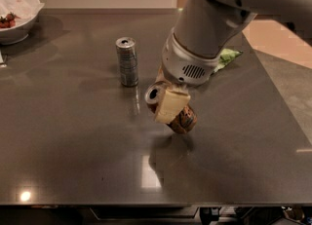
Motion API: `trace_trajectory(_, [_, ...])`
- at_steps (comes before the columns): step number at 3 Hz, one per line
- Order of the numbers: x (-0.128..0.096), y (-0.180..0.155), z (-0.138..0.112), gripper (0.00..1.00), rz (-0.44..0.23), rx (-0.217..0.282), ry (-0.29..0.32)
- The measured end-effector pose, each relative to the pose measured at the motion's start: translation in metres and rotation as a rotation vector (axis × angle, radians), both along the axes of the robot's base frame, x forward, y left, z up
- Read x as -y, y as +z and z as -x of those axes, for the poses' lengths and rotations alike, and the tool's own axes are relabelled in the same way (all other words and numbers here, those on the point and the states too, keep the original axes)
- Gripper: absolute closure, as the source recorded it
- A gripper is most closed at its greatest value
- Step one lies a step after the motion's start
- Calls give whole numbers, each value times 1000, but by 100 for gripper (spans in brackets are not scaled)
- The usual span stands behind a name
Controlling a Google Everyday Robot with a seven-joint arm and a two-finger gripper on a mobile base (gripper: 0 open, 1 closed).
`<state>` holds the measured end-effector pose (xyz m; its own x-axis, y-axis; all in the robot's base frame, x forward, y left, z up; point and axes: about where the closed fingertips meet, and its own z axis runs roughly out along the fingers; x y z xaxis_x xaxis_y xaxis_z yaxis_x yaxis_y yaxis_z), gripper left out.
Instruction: Knock orange can over
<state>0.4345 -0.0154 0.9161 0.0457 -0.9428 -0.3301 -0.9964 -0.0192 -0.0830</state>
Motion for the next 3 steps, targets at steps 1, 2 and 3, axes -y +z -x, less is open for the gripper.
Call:
trace_trajectory(1, [4,-14,5,100,83,-20,36])
trace_trajectory(2, [5,-31,6,82,156,-43,65])
trace_trajectory(3, [6,-42,3,59,215,-39,79])
